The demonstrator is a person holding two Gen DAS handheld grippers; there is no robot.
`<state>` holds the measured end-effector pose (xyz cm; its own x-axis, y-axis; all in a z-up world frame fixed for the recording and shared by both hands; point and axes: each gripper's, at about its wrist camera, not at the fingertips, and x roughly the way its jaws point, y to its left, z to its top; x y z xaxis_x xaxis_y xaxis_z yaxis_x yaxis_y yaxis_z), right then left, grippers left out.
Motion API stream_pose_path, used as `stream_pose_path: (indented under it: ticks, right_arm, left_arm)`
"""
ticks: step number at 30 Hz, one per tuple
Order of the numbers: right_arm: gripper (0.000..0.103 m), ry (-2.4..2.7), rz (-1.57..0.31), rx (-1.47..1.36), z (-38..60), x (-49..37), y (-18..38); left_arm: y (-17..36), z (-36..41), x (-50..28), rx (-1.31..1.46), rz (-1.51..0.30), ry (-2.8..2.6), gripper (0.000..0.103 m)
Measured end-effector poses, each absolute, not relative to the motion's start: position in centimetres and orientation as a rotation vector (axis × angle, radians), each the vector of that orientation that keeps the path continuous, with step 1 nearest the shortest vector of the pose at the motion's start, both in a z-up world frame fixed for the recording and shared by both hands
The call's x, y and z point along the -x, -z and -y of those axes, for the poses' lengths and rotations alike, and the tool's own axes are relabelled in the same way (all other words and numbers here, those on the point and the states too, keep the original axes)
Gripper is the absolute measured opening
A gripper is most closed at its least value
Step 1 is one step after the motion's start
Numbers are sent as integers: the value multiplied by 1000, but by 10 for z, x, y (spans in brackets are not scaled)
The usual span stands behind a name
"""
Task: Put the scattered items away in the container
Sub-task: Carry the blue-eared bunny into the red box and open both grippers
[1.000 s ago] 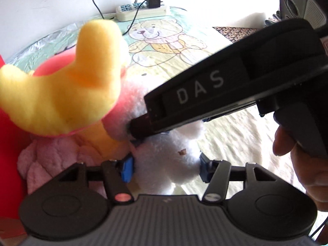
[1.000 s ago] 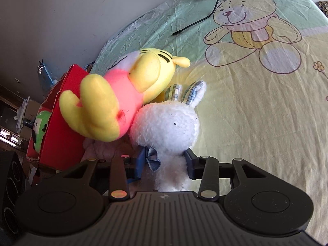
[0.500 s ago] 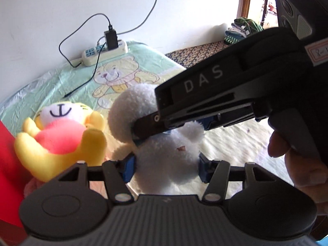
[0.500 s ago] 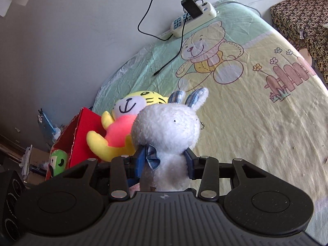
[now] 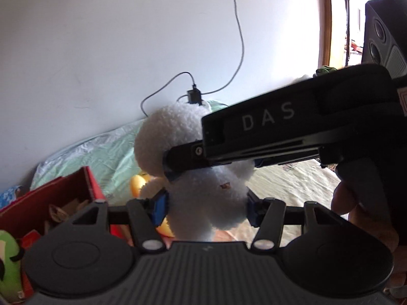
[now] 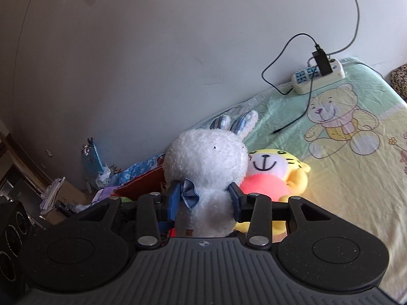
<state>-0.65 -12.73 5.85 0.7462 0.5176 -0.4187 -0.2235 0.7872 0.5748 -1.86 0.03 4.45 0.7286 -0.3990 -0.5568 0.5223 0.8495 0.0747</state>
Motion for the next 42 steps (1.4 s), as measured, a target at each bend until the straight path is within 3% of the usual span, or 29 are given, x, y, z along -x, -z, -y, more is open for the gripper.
stream_pose_path:
  ticks: [14, 42]
  right_arm:
    - [43, -592, -652, -421, 9, -24, -54]
    - [43, -388, -891, -114, -65, -71, -17]
  left_arm:
    - [-45, -119, 15, -119, -608, 327, 59]
    - [8, -174, -55, 64, -851, 415, 62]
